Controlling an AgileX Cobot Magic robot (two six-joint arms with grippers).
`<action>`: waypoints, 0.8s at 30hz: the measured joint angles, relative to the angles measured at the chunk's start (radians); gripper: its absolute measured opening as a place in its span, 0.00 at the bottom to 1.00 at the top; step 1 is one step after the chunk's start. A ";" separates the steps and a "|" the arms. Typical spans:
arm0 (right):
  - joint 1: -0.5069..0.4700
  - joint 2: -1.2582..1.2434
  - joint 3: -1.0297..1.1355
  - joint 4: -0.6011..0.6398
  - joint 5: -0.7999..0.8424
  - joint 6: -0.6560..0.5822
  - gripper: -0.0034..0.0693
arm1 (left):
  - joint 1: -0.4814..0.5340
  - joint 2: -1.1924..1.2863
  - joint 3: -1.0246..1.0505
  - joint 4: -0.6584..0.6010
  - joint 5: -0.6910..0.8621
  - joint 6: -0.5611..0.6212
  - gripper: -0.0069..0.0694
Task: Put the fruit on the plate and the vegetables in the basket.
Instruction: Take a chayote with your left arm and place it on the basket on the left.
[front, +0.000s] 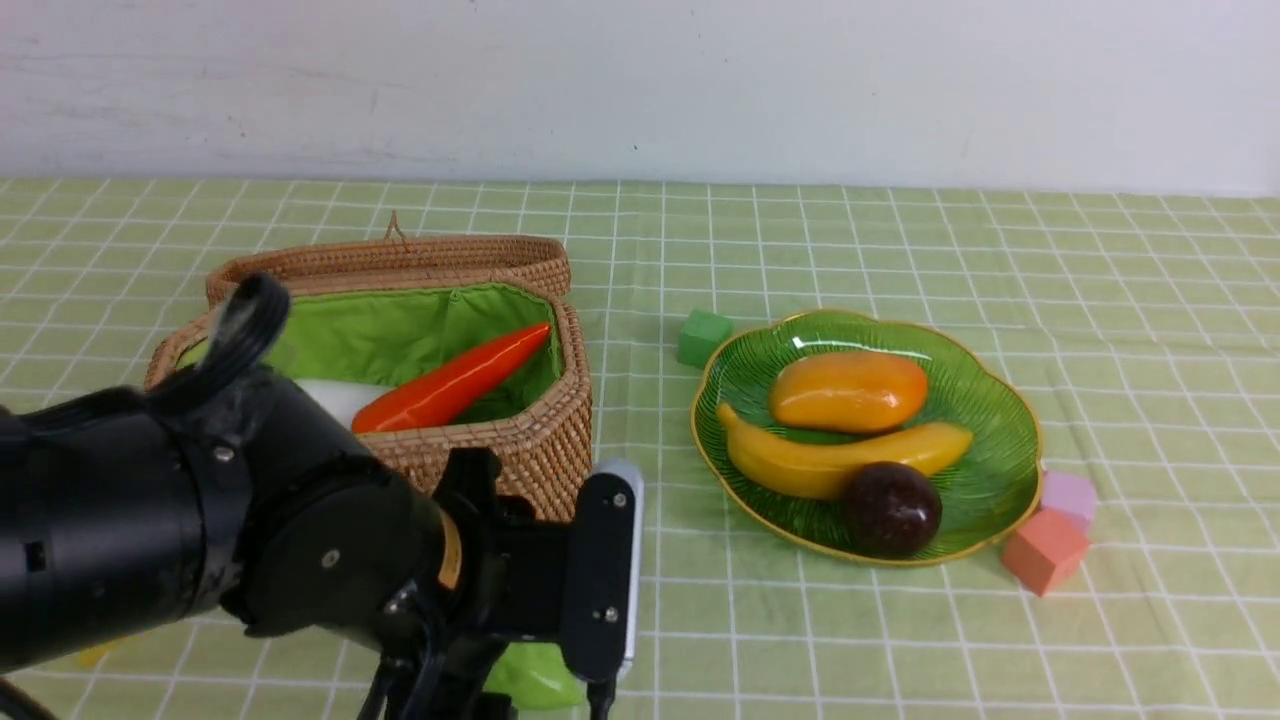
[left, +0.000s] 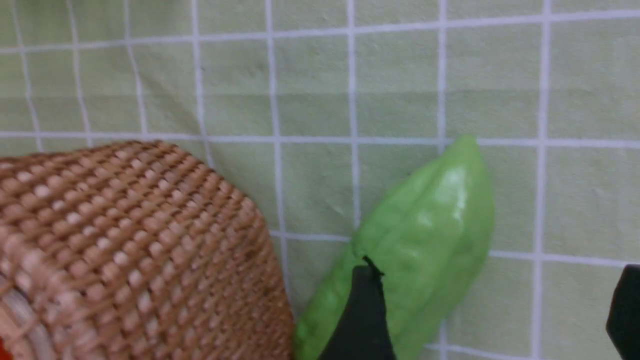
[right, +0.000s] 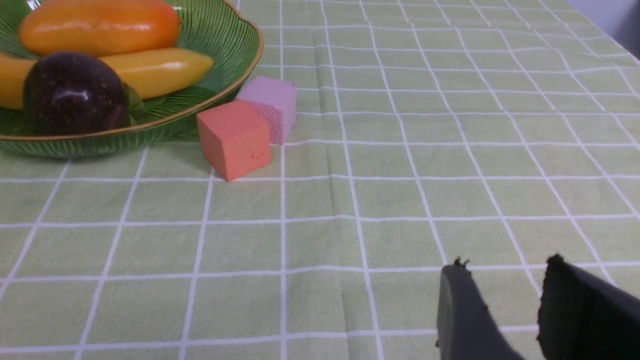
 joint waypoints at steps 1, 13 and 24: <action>0.000 0.000 0.000 0.000 0.000 0.000 0.38 | 0.000 0.020 0.000 0.027 -0.010 0.010 0.87; 0.000 0.000 0.000 0.001 0.000 0.000 0.38 | 0.000 0.137 0.000 0.177 -0.083 0.046 0.87; 0.000 0.000 0.000 0.001 0.000 0.000 0.38 | 0.000 0.233 -0.002 0.194 -0.064 0.039 0.86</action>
